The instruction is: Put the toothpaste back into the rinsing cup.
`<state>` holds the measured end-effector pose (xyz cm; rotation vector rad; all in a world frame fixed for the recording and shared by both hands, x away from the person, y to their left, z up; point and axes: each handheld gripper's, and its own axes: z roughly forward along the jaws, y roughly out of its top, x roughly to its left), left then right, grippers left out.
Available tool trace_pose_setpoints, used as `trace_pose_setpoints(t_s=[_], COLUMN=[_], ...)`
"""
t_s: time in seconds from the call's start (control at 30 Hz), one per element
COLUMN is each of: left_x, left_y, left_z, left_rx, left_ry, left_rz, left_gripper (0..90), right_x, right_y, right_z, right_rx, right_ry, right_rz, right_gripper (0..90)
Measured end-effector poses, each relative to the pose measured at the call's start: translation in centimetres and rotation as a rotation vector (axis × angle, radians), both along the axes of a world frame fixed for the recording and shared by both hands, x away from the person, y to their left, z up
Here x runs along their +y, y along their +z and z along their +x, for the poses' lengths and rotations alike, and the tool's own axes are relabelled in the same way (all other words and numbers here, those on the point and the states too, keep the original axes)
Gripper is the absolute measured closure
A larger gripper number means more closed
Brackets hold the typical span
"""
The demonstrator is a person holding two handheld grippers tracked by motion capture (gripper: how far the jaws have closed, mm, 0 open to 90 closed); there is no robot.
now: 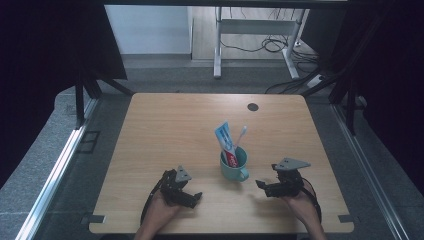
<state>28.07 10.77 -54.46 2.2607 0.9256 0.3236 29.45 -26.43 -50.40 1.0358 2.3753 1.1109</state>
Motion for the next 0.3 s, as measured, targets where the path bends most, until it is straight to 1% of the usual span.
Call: trace_pose_setpoints(t_s=[0.07, 0.17, 0.3], left_x=[0.0, 0.0, 0.0], left_y=[0.0, 0.0, 0.0], left_z=[0.0, 0.0, 0.0], left_rx=[0.001, 0.002, 0.002], left_ry=[0.001, -0.001, -0.001], left_rz=[0.0, 0.002, 0.002], left_gripper=[0.0, 0.0, 0.0], right_x=[-0.2, -0.4, -0.5], right_y=[-0.5, -1.3, -2.0], right_z=[-0.1, -0.2, -0.4], right_rx=[0.008, 0.016, 0.024], right_ry=[-0.004, -0.011, -0.012], right_rz=[0.005, -0.002, -0.044], right_gripper=[11.6, 11.5, 11.6])
